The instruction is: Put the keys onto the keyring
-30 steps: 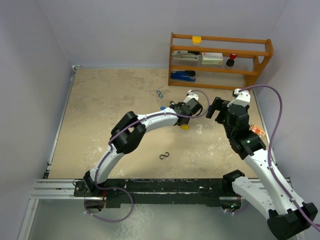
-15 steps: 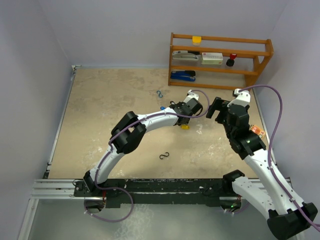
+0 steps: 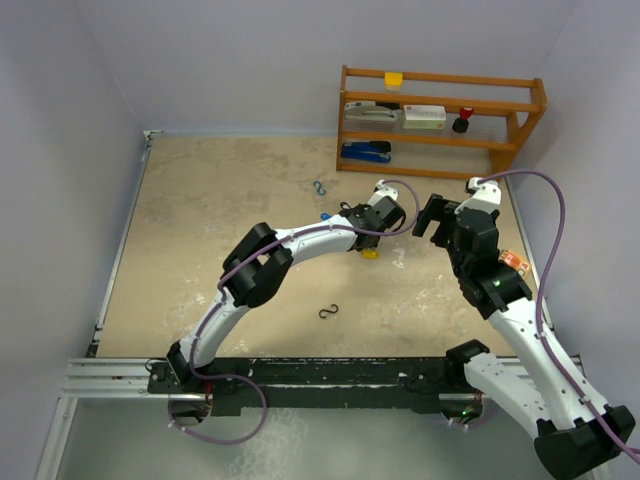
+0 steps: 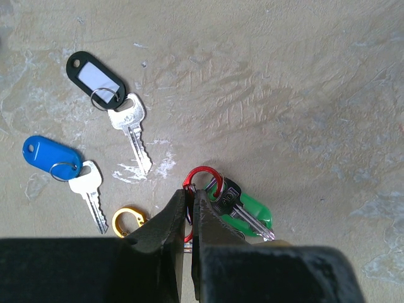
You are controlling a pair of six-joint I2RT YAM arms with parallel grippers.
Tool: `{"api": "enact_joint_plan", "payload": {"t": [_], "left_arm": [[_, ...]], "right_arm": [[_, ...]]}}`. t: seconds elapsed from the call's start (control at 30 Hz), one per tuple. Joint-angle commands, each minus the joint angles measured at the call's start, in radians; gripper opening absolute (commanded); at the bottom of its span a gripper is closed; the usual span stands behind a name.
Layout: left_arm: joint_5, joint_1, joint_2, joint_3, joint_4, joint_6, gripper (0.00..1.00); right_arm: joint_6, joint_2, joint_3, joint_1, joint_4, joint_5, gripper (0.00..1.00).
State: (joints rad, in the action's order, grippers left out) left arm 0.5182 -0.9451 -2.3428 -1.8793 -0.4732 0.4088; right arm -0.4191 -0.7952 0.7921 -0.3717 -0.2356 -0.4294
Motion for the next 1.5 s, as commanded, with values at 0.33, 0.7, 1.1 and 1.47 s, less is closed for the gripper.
{"api": "enact_joint_plan", "payload": {"t": [0.33, 0.7, 1.1, 1.47], "left_arm": [[-0.014, -0.007, 0.010, -0.014, 0.009, 0.015, 0.00], [-0.024, -0.008, 0.026, 0.013, 0.003, 0.019, 0.00], [-0.098, -0.006, 0.094, 0.063, 0.040, 0.020, 0.00], [-0.236, 0.042, 0.249, 0.192, 0.163, 0.056, 0.00]], "right_arm": [[0.008, 0.023, -0.002, 0.005, 0.017, -0.015, 1.00], [0.005, 0.022, -0.002, 0.007, 0.018, -0.011, 1.00], [0.005, 0.017, -0.006, 0.007, 0.019, -0.010, 1.00], [0.003, 0.031, 0.005, 0.006, 0.006, -0.010, 1.00]]}}
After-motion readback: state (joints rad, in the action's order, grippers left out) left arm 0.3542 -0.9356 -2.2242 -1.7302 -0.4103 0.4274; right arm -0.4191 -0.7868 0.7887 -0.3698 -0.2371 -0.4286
